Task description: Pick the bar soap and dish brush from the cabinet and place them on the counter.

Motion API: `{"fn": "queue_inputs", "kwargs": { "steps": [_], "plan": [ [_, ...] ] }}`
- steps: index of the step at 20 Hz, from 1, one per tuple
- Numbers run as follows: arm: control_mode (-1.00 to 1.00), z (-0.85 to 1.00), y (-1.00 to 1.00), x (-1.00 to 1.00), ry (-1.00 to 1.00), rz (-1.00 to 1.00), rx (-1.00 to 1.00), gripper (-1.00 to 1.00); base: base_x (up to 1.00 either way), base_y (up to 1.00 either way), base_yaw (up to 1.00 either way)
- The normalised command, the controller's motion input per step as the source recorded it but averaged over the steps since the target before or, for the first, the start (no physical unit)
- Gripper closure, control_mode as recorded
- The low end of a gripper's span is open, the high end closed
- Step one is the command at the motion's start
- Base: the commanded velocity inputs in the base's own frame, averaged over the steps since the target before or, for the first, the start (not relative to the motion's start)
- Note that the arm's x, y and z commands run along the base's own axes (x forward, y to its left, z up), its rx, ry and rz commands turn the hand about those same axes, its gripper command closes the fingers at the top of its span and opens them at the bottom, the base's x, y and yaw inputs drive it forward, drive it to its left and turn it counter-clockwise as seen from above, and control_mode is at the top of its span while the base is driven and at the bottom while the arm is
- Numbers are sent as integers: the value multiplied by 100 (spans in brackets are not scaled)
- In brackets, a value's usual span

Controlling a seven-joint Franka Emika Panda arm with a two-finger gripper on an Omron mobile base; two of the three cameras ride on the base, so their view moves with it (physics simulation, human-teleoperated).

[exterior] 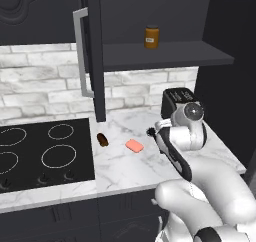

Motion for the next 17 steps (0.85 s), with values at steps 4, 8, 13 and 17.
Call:
{"fn": "queue_inputs", "kwargs": {
  "steps": [4, 8, 13, 17],
  "plan": [
    [-100, 68, 0, -31, -6, -7, 0, -100, 0, 0, 0],
    [-100, 68, 1, -36, -6, -8, 0, -100, 0, 0, 0],
    [-100, 61, 1, -40, -5, -8, 0, -100, 0, 0, 0],
    [-100, 57, 0, -43, -2, -7, 0, -100, 0, 0, 0]
  ]
}}
